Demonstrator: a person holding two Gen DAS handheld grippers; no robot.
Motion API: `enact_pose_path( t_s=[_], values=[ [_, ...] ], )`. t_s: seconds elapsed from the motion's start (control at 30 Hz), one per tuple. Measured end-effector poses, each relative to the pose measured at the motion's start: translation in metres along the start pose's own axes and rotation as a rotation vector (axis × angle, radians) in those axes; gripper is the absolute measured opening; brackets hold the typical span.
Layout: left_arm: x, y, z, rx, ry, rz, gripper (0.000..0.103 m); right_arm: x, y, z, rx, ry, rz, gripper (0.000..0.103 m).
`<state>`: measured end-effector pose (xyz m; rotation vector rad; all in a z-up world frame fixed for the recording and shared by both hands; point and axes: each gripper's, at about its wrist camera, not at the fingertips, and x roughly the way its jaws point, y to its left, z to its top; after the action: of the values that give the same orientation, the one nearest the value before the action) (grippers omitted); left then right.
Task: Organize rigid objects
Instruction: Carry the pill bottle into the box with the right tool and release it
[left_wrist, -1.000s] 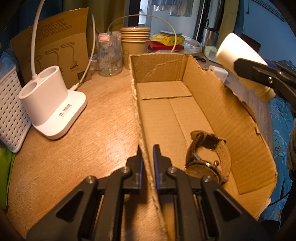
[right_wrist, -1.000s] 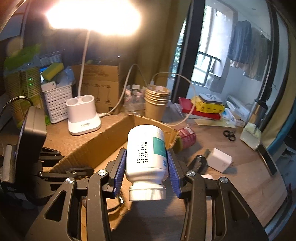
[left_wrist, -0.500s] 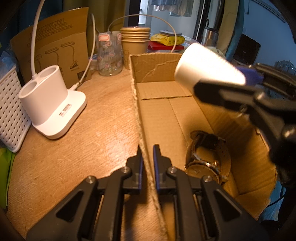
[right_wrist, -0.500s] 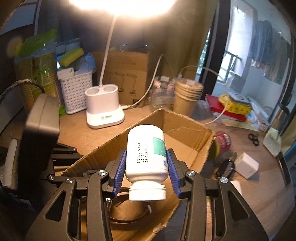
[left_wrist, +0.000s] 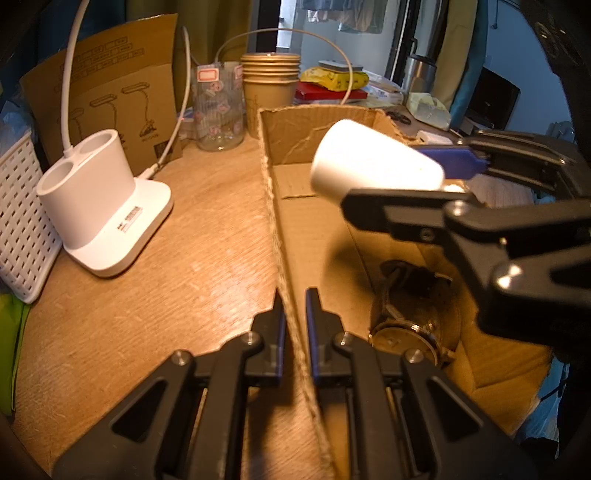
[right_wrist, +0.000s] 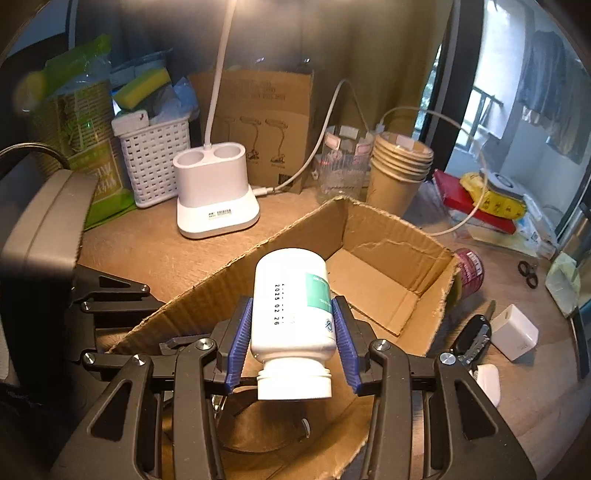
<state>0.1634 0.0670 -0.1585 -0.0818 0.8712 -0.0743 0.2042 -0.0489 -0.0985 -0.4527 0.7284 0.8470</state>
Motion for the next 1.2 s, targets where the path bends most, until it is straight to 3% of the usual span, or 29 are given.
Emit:
enact_pose_path(
  t_s=[0.53,0.67,0.77,1.2],
  values=[
    [-0.003,-0.004,-0.003,-0.002,0.001,-0.005,0.011,0.035,0.011,0.003,-0.116,0.187,0.06,0.046],
    [-0.001,-0.001,-0.001,-0.003,0.002,-0.006,0.011,0.035,0.01,0.003,-0.119,0.187,0.07,0.049],
    [-0.001,-0.001,-0.001,-0.004,0.003,-0.007,0.012,0.029,0.01,0.004,-0.113,0.165,0.078,0.058],
    [-0.001,-0.001,0.0,-0.004,0.003,-0.007,0.012,0.01,-0.009,-0.002,-0.033,0.112,0.036,0.058]
  ],
)
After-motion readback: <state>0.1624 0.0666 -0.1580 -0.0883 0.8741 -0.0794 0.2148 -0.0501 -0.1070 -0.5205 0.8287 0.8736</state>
